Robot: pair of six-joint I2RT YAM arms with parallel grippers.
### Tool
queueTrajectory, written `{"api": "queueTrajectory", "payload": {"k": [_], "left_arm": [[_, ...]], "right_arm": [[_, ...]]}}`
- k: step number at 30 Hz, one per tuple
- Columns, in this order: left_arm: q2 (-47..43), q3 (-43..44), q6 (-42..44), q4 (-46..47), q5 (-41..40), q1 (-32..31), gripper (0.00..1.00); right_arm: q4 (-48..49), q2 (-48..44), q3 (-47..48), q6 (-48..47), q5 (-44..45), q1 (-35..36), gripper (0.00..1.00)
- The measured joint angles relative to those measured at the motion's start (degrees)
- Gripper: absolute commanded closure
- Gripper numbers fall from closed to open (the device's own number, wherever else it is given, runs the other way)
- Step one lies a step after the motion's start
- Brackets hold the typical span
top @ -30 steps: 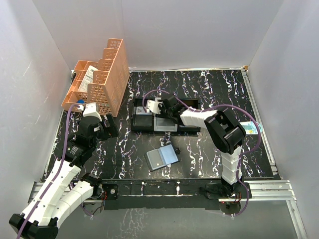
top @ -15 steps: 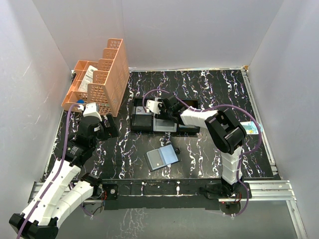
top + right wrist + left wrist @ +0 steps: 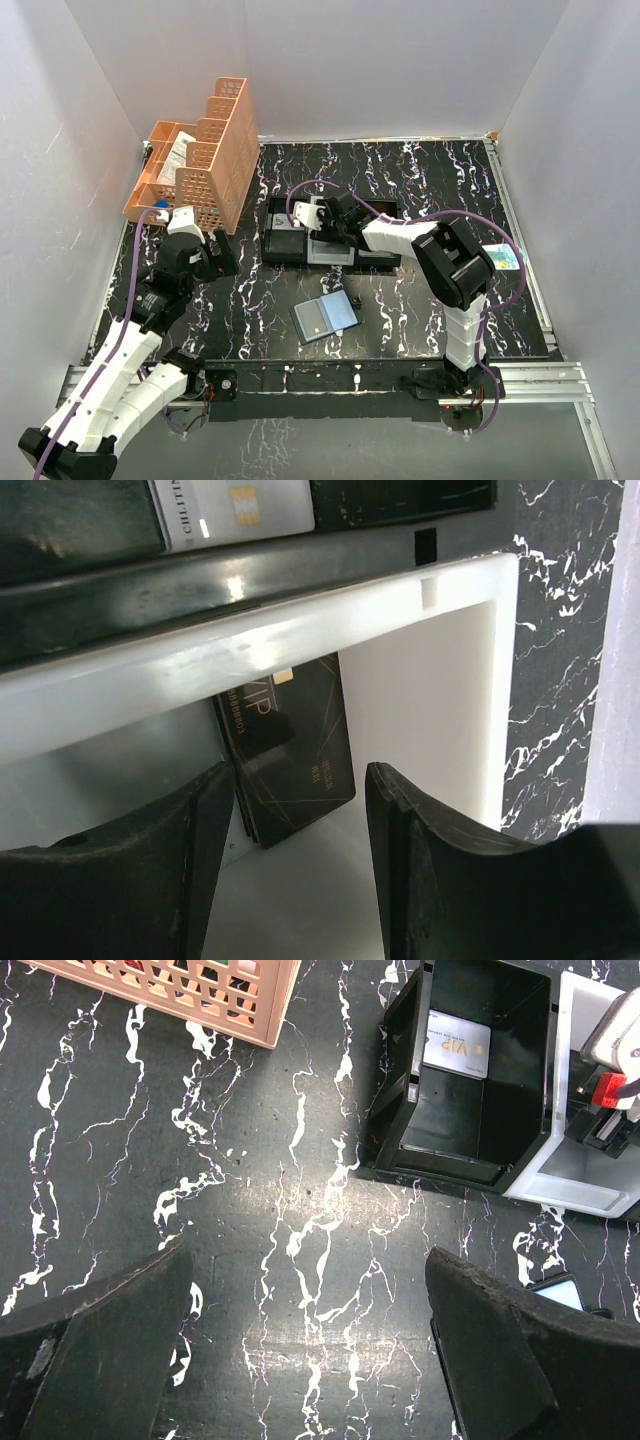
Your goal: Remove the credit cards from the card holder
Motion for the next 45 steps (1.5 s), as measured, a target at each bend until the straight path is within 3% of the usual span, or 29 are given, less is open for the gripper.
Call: {"api": "queueTrajectory", "payload": {"k": [14, 23, 27, 31, 32, 40, 45], "left_arm": [[0.0, 0.0, 0.0, 0.0, 0.1, 0.0, 0.01], [0.0, 0.0, 0.0, 0.0, 0.1, 0.0, 0.01], [0.0, 0.0, 0.0, 0.0, 0.1, 0.0, 0.01], [0.3, 0.0, 0.0, 0.0, 0.1, 0.0, 0.01], [0.4, 0.0, 0.0, 0.0, 0.1, 0.0, 0.01], [0.5, 0.0, 0.0, 0.0, -0.5, 0.0, 0.01], [0.6, 0.0, 0.0, -0.1, -0.9, 0.0, 0.01]], "right_arm": [[-2.2, -3.9, -0.1, 2.7, -3.2, 0.0, 0.45], [4.0, -20.8, -5.8, 21.9, -6.0, 0.0, 0.44], [7.1, -30.4, -11.0, 35.5, -5.4, 0.0, 0.30], [6.0, -37.1, -13.1, 47.2, -2.2, 0.0, 0.03], [5.3, -38.5, -13.5, 49.9, -1.4, 0.0, 0.02], [1.5, -52.6, -23.0, 68.8, -1.0, 0.0, 0.02], [3.0, -54.2, -30.5, 79.9, -12.3, 0.4, 0.23]]}}
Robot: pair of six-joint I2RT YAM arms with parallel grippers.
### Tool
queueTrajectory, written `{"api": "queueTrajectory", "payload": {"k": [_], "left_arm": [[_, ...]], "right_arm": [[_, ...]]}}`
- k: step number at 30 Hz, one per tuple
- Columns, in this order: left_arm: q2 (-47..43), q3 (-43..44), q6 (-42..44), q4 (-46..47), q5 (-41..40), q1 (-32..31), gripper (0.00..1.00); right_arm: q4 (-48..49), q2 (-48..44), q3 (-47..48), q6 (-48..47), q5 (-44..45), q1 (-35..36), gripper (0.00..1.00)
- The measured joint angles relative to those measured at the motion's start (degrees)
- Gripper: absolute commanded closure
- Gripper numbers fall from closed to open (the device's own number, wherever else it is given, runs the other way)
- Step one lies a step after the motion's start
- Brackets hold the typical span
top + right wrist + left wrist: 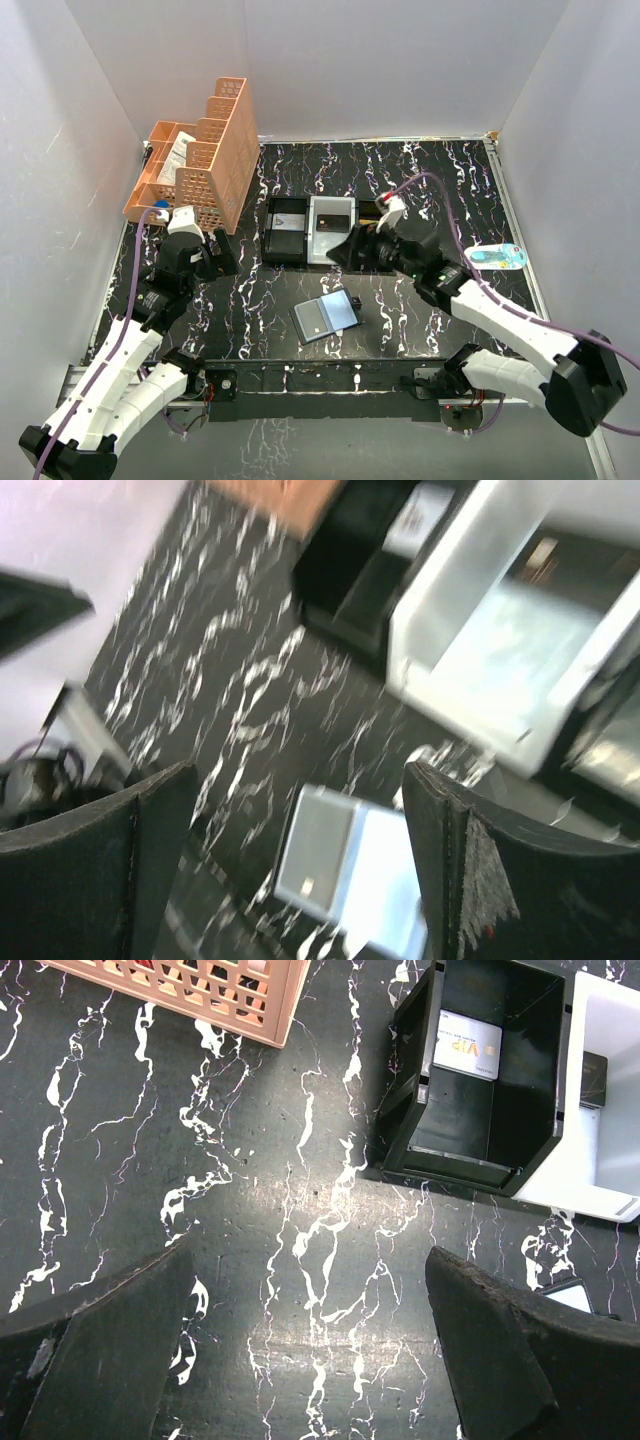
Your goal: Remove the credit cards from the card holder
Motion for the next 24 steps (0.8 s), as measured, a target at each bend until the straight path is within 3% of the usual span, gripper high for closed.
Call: {"api": "queueTrajectory", "payload": {"k": [3, 9, 15, 24], "left_arm": [[0.2, 0.0, 0.0, 0.0, -0.3, 0.0, 0.01], [1.3, 0.0, 0.0, 0.0, -1.0, 0.0, 0.01], [1.7, 0.0, 0.0, 0.0, -1.4, 0.0, 0.01], [1.9, 0.0, 0.0, -0.1, -1.7, 0.0, 0.01]], "right_arm": [[-2.5, 4.9, -1.0, 3.5, -1.6, 4.3, 0.27], [-13.6, 15.5, 2.9, 5.5, 9.4, 22.6, 0.46], [-18.8, 21.3, 7.4, 8.2, 17.4, 23.8, 0.48], [-21.2, 27.9, 12.5, 8.9, 18.9, 25.2, 0.48]]}}
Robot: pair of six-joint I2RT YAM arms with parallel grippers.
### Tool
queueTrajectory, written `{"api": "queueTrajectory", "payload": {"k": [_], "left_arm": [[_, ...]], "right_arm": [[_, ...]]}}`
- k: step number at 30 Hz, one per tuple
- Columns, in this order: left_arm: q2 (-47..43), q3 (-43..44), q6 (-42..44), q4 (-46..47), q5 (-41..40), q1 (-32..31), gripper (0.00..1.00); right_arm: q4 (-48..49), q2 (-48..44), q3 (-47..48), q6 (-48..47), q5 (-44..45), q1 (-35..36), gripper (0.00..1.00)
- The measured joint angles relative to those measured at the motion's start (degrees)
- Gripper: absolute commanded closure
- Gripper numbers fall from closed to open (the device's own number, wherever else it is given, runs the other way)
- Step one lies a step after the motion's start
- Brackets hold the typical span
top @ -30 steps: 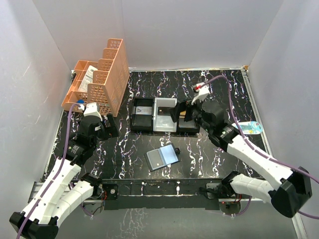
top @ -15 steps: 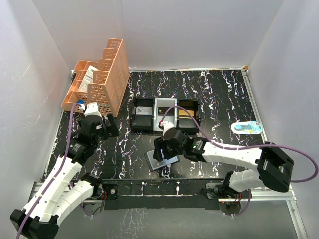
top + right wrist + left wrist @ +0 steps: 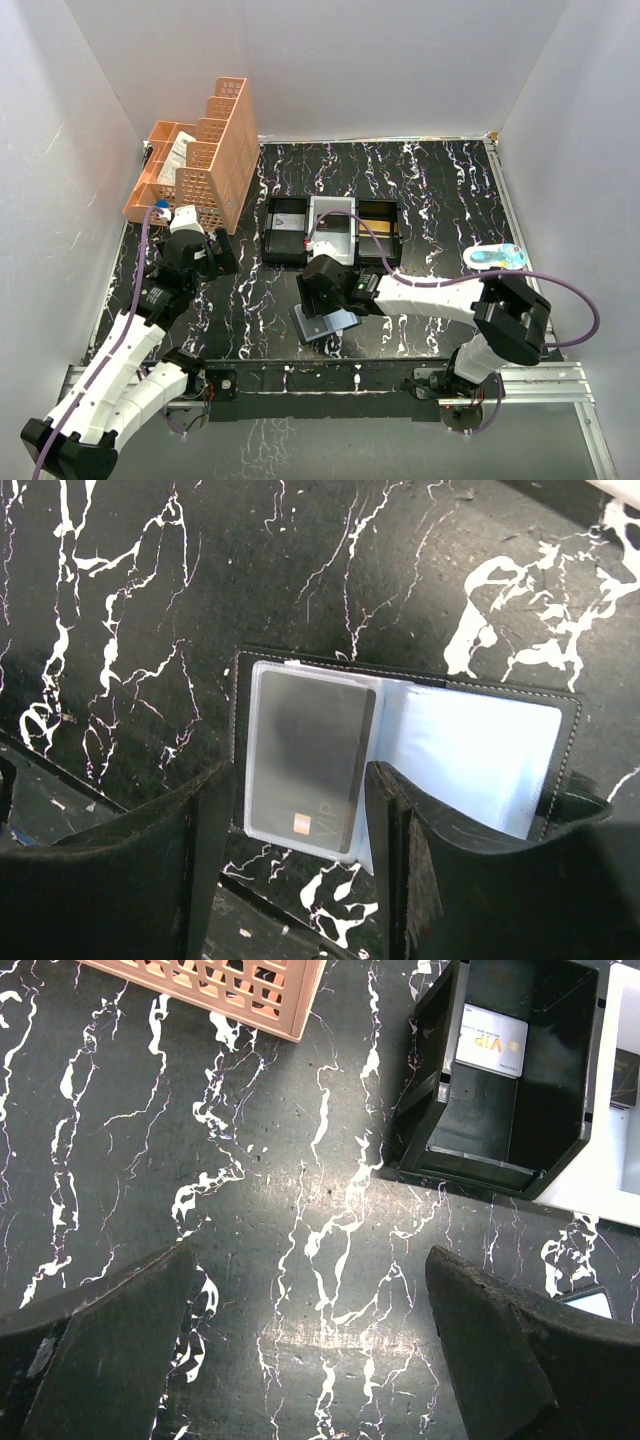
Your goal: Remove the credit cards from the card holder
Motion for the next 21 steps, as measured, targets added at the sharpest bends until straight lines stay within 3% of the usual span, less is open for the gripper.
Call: {"api": "queueTrajectory", "payload": {"k": [21], "left_arm": [[0.6, 0.0, 0.0, -0.2, -0.2, 0.0, 0.01]], "right_arm": [[-5.3, 12.1, 7.8, -0.3, 2.5, 2.6, 0.40]]}}
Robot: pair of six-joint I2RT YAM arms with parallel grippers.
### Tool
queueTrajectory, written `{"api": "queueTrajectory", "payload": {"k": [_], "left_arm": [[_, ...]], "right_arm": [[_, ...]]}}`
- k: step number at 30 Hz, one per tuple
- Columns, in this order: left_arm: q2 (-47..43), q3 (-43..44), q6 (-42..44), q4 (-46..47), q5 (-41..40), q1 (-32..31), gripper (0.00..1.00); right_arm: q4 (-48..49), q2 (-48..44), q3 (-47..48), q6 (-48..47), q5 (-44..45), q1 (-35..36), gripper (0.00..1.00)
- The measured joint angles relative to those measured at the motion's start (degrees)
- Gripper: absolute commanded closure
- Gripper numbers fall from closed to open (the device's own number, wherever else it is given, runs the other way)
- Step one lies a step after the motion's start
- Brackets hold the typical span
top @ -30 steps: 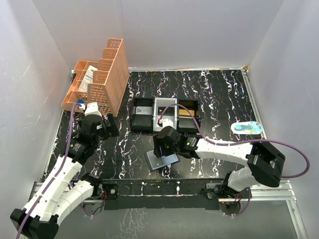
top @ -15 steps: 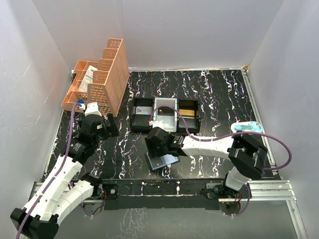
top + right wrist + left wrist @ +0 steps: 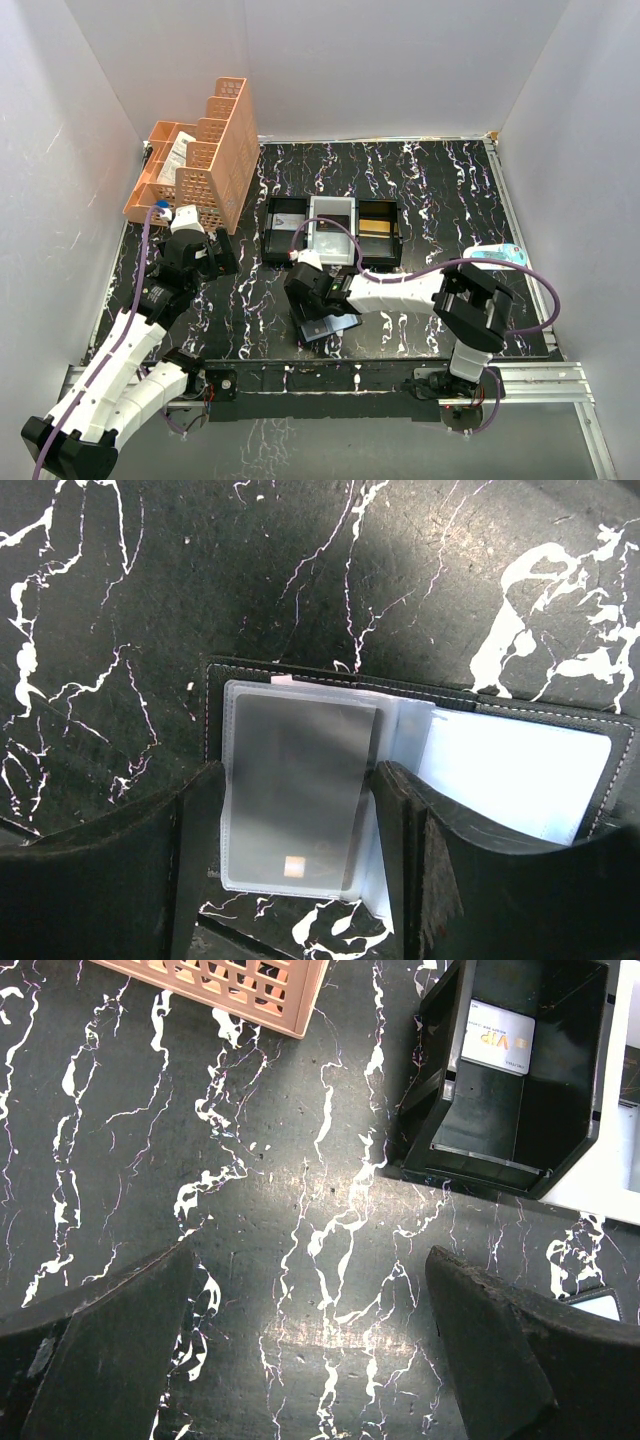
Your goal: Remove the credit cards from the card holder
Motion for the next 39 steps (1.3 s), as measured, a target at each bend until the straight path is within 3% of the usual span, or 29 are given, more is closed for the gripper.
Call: {"api": "queueTrajectory", "payload": {"k": [15, 27, 34, 39], "left_arm": [[0.2, 0.0, 0.0, 0.0, 0.0, 0.0, 0.01], [0.3, 0.0, 0.1, 0.1, 0.8, 0.0, 0.01], [1.5, 0.0, -0.3, 1.1, 9.4, 0.0, 0.06], [-2.6, -5.4, -7.4, 7.0, 23.5, 0.0, 0.10]], "right_arm": [[-0.2, 1.3, 0.9, -0.2, 0.5, 0.5, 0.49], [7.2, -3.0, -5.4, 0.6, -5.7, -2.4, 0.49], [10.6, -4.4, -7.9, 1.3, -10.9, -5.0, 0.49], [13.3, -4.9, -9.4, 2.4, -13.6, -5.9, 0.49]]}}
